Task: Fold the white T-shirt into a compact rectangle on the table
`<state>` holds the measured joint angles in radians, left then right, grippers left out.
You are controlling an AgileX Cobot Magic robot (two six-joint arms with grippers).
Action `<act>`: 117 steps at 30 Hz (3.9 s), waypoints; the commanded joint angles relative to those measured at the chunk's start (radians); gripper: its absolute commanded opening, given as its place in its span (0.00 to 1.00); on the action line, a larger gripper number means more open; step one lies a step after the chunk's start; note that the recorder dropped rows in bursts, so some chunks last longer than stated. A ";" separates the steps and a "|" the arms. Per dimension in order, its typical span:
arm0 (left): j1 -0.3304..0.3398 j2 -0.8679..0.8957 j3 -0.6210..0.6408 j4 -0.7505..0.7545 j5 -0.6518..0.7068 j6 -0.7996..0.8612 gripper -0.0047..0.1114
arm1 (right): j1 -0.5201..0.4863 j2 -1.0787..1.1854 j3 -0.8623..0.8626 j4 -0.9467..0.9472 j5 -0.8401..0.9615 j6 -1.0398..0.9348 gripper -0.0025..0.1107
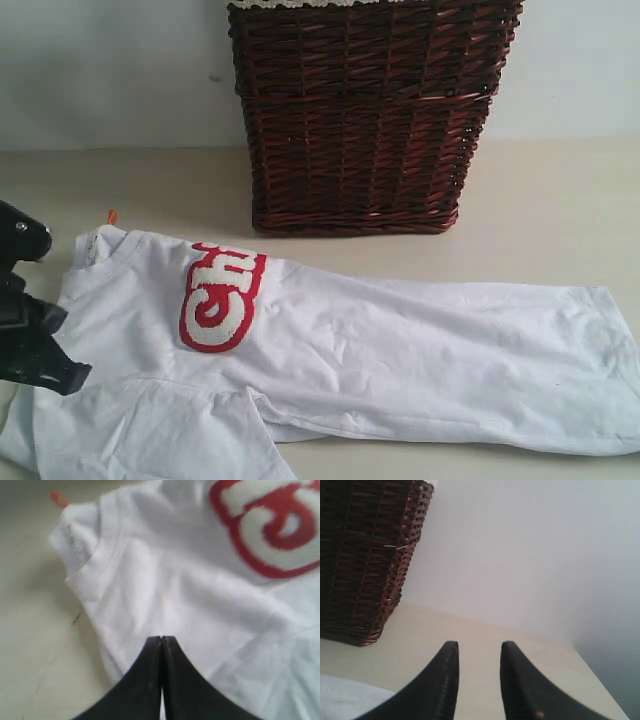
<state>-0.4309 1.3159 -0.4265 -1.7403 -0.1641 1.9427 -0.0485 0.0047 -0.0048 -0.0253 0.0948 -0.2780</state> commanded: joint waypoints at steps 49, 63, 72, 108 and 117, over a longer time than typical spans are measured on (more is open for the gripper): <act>0.042 0.219 0.031 -0.004 -0.257 -0.664 0.04 | -0.004 -0.005 0.005 0.003 0.005 0.003 0.28; 0.042 0.307 0.029 0.024 -0.358 -1.026 0.04 | -0.004 -0.005 0.005 0.003 0.005 0.003 0.28; 0.042 0.262 0.029 0.016 -0.451 -1.165 0.04 | -0.004 -0.005 0.005 0.003 0.005 0.003 0.28; 0.042 0.195 0.029 -0.004 -0.263 -1.277 0.39 | -0.004 -0.005 0.005 0.003 0.007 0.003 0.28; 0.042 0.134 0.039 -0.004 -0.035 -1.824 0.28 | -0.004 -0.005 0.005 0.003 0.007 0.003 0.28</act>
<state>-0.3904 1.4512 -0.3960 -1.7396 -0.2663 0.2935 -0.0485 0.0047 -0.0048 -0.0253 0.1043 -0.2780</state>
